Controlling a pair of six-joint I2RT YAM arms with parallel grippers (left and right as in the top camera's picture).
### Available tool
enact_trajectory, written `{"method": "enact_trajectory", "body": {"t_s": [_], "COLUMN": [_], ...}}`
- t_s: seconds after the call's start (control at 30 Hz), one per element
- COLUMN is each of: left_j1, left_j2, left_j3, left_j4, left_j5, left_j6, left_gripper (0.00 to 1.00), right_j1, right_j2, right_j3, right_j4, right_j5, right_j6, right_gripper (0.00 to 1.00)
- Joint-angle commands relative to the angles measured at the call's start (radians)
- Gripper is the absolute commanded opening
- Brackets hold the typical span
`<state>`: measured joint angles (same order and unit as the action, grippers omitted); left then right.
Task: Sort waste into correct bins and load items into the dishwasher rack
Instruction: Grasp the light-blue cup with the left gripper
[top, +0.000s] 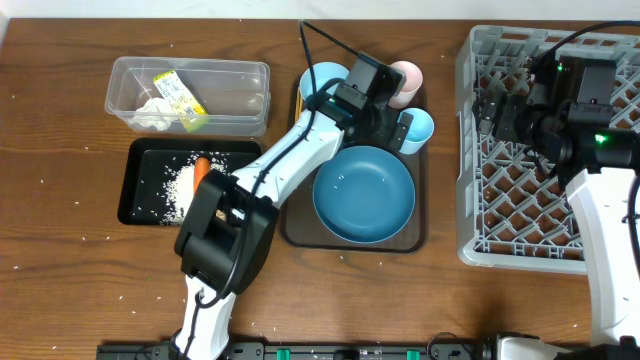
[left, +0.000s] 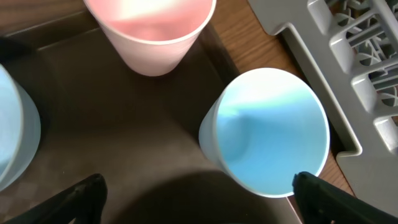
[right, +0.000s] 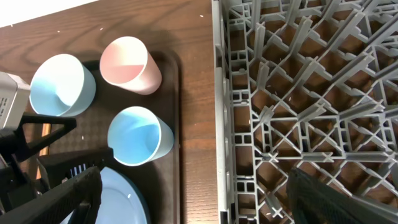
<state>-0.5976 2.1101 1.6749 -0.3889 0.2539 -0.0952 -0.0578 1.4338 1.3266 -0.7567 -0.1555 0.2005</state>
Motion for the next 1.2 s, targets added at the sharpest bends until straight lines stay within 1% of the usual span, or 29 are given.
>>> {"method": "enact_trajectory", "body": {"t_s": [0.0, 0.1, 0.27, 0.4, 0.47, 0.5, 0.53, 0.7, 0.73, 0.77, 0.8, 0.83, 1.0, 1.07, 1.17], "left_j1": [0.000, -0.003, -0.010, -0.011, -0.011, -0.011, -0.011, -0.011, -0.011, -0.011, -0.011, -0.011, -0.006, 0.002, 0.025], "left_j2": [0.025, 0.049, 0.090, 0.096, 0.096, 0.095, 0.096, 0.095, 0.095, 0.095, 0.095, 0.095, 0.074, 0.045, -0.008], "left_j3": [-0.004, -0.004, -0.004, -0.004, -0.004, -0.004, -0.004, -0.004, -0.004, -0.004, -0.004, -0.004, -0.002, -0.001, -0.001], "left_j4": [0.015, 0.031, 0.048, 0.055, 0.058, 0.058, 0.058, 0.059, 0.059, 0.059, 0.059, 0.059, 0.051, 0.035, 0.014], "left_j5": [-0.031, -0.031, -0.030, -0.031, -0.031, -0.031, -0.031, -0.031, -0.031, -0.031, -0.031, -0.031, -0.029, -0.021, 0.082], "left_j6": [-0.016, -0.016, -0.016, -0.016, -0.016, -0.016, -0.016, -0.016, -0.016, -0.016, -0.016, -0.016, -0.023, -0.049, -0.049], "left_gripper": [0.92, 0.88, 0.76, 0.59, 0.51, 0.49, 0.44, 0.24, 0.20, 0.12, 0.09, 0.06, 0.06, 0.06, 0.06], "right_j1": [-0.011, -0.011, -0.011, -0.011, -0.011, -0.011, -0.011, -0.011, -0.011, -0.011, -0.011, -0.011, -0.011, -0.011, -0.011], "right_j2": [0.004, 0.005, 0.005, 0.005, 0.005, 0.005, 0.005, 0.005, 0.005, 0.005, 0.005, 0.005, 0.005, 0.005, 0.005], "right_j3": [0.005, 0.005, 0.005, 0.005, 0.005, 0.005, 0.005, 0.005, 0.005, 0.005, 0.005, 0.005, 0.005, 0.005, 0.005], "right_j4": [-0.002, -0.002, -0.003, -0.003, -0.003, -0.003, -0.004, -0.006, -0.006, -0.006, -0.006, -0.006, -0.007, -0.007, -0.007], "right_j5": [0.010, 0.010, 0.010, 0.010, 0.018, 0.023, 0.025, 0.029, 0.029, 0.029, 0.029, 0.028, 0.029, 0.028, 0.028], "right_j6": [-0.011, -0.011, -0.011, -0.012, -0.012, -0.012, -0.013, -0.014, -0.014, -0.014, -0.014, -0.014, -0.015, -0.014, -0.014], "right_gripper": [0.88, 0.88, 0.87, 0.88, 0.88, 0.88, 0.87, 0.88, 0.88, 0.88, 0.88, 0.88, 0.88, 0.89, 0.91]}}
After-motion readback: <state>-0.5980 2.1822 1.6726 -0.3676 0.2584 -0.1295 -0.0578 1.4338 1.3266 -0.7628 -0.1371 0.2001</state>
